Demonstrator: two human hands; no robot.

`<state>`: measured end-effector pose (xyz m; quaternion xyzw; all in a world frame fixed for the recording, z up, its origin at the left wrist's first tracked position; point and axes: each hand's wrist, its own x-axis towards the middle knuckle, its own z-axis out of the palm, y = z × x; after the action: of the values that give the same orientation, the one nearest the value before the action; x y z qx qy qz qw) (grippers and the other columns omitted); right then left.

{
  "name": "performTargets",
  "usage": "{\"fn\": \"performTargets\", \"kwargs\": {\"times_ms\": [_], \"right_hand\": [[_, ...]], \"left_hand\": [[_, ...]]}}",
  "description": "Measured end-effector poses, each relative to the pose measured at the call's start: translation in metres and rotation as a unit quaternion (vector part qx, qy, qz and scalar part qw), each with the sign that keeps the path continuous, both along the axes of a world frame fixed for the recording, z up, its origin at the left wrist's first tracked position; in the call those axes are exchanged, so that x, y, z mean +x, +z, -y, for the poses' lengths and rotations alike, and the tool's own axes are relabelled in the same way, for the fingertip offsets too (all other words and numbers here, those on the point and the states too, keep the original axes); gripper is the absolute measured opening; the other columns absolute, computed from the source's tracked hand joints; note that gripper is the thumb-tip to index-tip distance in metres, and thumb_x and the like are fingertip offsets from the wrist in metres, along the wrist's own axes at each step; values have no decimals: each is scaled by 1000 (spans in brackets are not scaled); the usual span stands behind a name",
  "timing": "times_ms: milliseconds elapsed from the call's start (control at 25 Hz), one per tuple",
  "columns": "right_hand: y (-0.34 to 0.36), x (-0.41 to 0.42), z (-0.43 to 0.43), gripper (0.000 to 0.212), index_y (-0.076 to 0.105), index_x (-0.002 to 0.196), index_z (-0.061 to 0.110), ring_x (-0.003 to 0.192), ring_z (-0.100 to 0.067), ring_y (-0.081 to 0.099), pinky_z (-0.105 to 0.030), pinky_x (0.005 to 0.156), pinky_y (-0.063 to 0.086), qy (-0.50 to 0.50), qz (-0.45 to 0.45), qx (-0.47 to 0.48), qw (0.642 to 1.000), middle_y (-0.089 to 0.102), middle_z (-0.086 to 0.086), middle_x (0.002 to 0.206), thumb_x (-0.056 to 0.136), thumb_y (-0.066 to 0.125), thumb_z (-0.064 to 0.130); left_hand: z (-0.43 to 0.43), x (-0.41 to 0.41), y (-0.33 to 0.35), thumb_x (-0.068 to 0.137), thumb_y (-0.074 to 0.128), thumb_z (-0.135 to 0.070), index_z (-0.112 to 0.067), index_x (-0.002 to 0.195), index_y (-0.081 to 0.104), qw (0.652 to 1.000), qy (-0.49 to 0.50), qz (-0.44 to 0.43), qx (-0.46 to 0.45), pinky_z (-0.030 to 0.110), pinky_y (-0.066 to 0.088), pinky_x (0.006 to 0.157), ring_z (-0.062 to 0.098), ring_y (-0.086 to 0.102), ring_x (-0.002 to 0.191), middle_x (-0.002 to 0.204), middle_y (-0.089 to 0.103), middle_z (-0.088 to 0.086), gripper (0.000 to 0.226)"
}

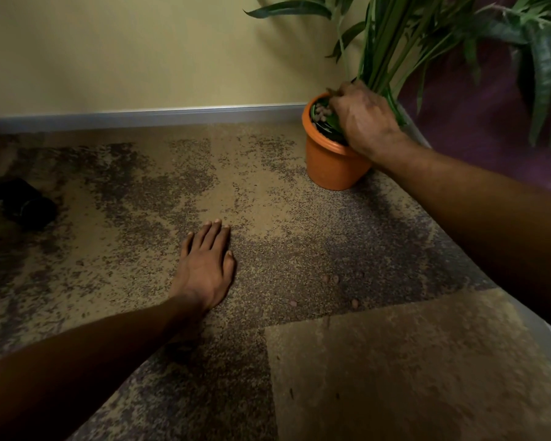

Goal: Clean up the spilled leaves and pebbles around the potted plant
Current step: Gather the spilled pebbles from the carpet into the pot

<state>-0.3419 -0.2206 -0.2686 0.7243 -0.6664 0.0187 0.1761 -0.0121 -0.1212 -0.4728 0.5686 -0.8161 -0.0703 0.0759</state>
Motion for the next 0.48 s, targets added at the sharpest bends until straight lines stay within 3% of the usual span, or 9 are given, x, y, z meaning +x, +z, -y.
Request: {"fn": "performTargets", "kwargs": {"times_ms": [480], "right_hand": [[4,-8,-4,32,59,130,2,116,-42,59,-49,96,54,22,37,-19,999,55,-22,124,104,55,20]], "left_hand": [[0,1,-1,102,22,-47,-18,160,32,1000,-5,-7,-5,49,17,127,22,21,158,170,26,3,66]]}}
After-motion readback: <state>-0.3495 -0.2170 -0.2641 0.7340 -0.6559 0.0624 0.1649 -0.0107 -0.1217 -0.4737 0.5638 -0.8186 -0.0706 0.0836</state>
